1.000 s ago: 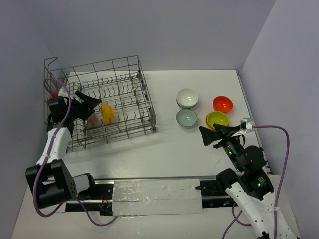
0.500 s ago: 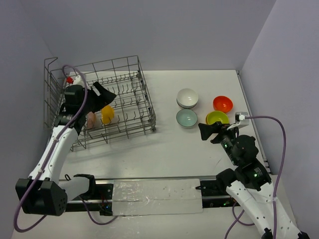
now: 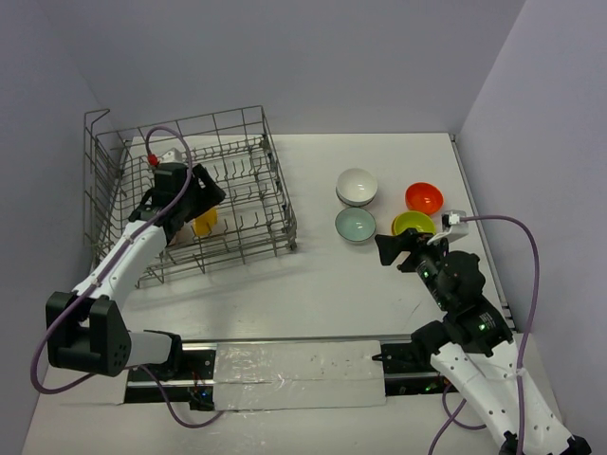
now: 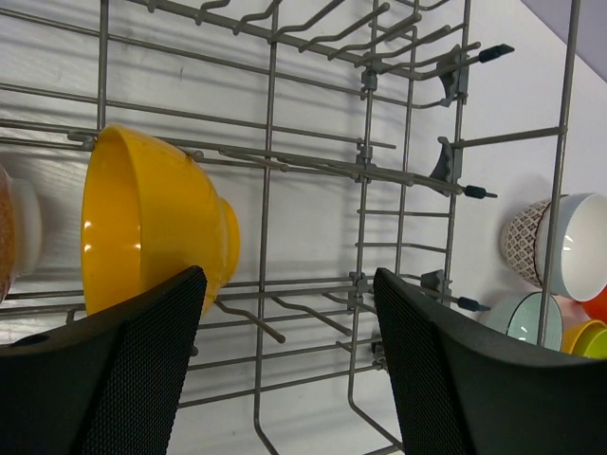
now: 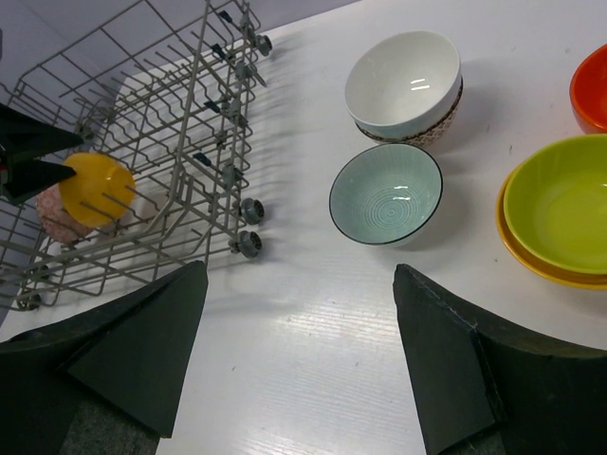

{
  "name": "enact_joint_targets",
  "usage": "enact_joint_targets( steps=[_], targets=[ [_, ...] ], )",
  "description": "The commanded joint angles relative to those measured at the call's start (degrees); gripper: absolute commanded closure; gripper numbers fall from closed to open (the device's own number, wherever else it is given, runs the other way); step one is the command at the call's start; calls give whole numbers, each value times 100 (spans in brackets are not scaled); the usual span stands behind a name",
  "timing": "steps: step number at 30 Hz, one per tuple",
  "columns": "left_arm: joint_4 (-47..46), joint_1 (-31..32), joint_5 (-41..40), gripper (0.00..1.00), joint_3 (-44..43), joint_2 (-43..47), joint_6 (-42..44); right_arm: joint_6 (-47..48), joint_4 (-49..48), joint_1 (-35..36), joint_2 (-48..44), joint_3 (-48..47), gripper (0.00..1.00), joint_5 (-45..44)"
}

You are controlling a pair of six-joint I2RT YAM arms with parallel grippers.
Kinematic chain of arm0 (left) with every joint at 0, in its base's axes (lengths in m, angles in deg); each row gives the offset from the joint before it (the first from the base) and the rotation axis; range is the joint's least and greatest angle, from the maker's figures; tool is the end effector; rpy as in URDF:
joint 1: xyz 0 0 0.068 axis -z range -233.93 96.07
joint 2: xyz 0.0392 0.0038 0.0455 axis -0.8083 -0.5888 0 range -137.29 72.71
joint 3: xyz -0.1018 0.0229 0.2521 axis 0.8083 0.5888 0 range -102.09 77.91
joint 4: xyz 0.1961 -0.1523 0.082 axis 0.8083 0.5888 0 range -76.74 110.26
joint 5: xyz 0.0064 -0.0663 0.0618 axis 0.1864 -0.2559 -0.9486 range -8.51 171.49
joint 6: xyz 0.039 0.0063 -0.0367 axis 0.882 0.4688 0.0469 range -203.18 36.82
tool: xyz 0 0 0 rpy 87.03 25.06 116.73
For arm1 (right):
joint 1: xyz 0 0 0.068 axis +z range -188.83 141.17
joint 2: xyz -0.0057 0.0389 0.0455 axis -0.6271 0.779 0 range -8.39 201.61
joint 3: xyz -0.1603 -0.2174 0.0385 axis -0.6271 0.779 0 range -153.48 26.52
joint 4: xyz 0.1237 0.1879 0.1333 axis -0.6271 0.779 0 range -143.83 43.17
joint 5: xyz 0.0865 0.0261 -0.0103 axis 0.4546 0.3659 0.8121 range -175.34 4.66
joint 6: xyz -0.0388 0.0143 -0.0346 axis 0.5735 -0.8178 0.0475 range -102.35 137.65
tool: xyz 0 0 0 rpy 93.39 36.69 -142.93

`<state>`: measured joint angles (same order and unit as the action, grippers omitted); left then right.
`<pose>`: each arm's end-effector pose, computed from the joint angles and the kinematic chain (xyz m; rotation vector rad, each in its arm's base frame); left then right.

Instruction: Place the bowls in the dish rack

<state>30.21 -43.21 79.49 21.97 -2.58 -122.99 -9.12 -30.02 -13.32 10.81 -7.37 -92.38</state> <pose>0.2875 -0.0531 0.2795 -0.5821 2.1642 -0.4489 0.0925 0.0392 0.3032 0.1116 1.7586 0.5636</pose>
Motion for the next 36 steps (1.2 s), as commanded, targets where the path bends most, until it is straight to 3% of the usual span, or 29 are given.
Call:
enact_joint_targets(
  steps=[1,15,21,30,36],
  targets=[
    [-52,-140,-380,22,127,-118,-26,-13,-78,32,136,-135,14,-51],
    [335,-756,-521,22,365,199,-123,22,-202,41,312,-100,14,-60],
    [28,-756,41,19,470,392,-176,101,-175,41,356,-170,14,-130],
    [641,-641,139,13,-425,919,105,84,-70,41,593,-390,13,-402],
    [1099,-624,-291,6,-865,1279,746,-434,430,32,1287,-943,6,-1350]
  ],
)
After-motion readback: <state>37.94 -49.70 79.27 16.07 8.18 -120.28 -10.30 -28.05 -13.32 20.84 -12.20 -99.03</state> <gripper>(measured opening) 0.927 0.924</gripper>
